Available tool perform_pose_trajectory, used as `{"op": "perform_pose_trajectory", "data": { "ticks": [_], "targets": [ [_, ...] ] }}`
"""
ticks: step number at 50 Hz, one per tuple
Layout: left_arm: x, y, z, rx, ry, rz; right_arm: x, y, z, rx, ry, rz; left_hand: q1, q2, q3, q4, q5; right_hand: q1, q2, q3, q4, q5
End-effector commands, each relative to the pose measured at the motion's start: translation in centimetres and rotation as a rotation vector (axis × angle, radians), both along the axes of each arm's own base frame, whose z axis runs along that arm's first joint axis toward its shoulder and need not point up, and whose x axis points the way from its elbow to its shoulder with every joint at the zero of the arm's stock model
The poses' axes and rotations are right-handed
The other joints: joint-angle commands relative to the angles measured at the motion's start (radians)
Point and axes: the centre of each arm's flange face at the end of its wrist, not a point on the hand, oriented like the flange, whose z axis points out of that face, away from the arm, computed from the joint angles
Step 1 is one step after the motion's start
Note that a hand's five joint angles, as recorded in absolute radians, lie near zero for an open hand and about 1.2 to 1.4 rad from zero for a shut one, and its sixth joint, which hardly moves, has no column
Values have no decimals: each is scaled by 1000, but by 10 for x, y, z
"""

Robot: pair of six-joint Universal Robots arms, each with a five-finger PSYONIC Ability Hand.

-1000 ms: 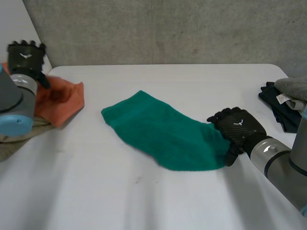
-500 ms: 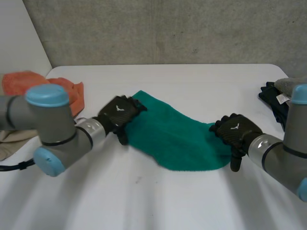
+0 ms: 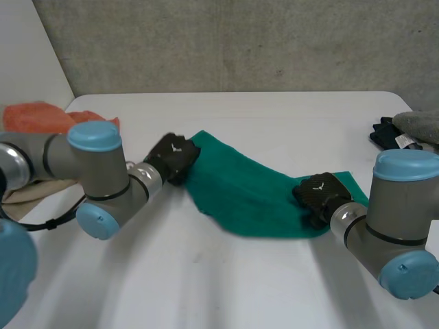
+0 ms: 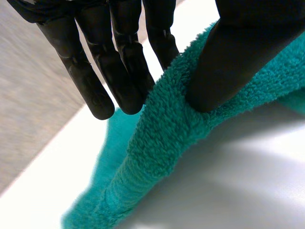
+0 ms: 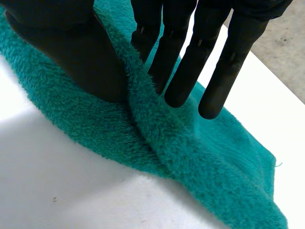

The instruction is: Fold the laundry.

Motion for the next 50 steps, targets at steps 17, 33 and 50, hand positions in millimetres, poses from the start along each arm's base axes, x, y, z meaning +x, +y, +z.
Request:
{"op": "perform_pose_trajectory", "data": {
  "ticks": [17, 33, 50],
  "targets": [
    [51, 121, 217, -218, 419, 51, -23, -24, 234, -499, -264, 35, 273, 204, 209, 201, 260, 311, 222, 214, 207, 221],
    [4, 30, 36, 208, 160, 141, 52, -124, 60, -454, -160, 110, 113, 44, 49, 41, 100, 311, 222, 214, 207, 221],
    [34, 42, 82, 110, 176, 291, 30, -70, 106, -390, -235, -121, -922, -991, -986, -994, -934, -911, -1000, -1007, -1015, -1001]
  ]
}}
